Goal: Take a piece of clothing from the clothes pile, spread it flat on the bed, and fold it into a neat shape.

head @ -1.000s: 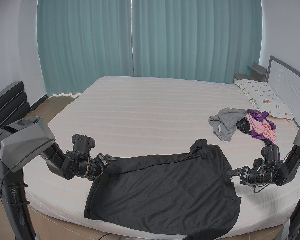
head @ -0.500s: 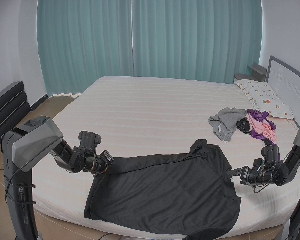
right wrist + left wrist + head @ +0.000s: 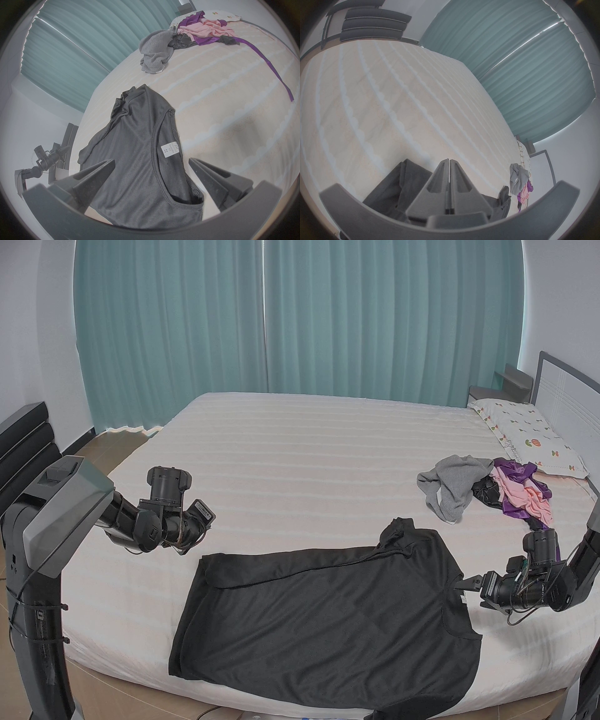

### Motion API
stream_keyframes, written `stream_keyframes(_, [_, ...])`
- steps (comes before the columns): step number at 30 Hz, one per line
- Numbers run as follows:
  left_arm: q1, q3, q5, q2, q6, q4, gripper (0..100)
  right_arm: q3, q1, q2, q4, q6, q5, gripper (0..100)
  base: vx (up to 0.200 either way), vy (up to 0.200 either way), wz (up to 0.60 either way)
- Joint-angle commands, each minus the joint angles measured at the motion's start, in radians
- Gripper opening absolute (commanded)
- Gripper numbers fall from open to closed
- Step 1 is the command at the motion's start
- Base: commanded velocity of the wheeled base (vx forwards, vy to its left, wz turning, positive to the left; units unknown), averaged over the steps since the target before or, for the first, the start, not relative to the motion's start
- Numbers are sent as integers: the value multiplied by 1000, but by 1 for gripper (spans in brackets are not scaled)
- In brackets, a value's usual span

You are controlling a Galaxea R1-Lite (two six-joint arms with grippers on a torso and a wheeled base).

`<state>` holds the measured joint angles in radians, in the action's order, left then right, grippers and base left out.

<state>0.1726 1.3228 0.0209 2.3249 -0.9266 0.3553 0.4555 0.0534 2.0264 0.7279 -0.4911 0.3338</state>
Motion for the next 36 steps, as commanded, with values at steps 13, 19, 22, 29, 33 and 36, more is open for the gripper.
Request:
stream_keyframes(13, [30, -129, 80, -19, -1, -18, 100, -1, -1, 2, -2, 0, 1, 100, 0, 0, 0])
stream_keyframes(19, [71, -140, 62, 21, 80, -18, 100, -1, -1, 2, -2, 0, 1, 100, 0, 0, 0])
stream_keyframes(22, [74, -154, 27, 25, 126, -18, 100, -3, -1, 2, -2, 0, 1, 100, 0, 0, 0])
stream_keyframes(29, [71, -165, -16, -1, 124, -30, 100, -1, -1, 2, -2, 0, 1, 100, 0, 0, 0])
stream_keyframes(33, [79, -197, -29, -12, 134, -21, 100, -1, -3, 0, -4, 0, 1, 100, 0, 0, 0])
stream_keyframes(36, [81, -189, -52, -2, 135, -22, 100, -1, -3, 0, -4, 0, 1, 100, 0, 0, 0])
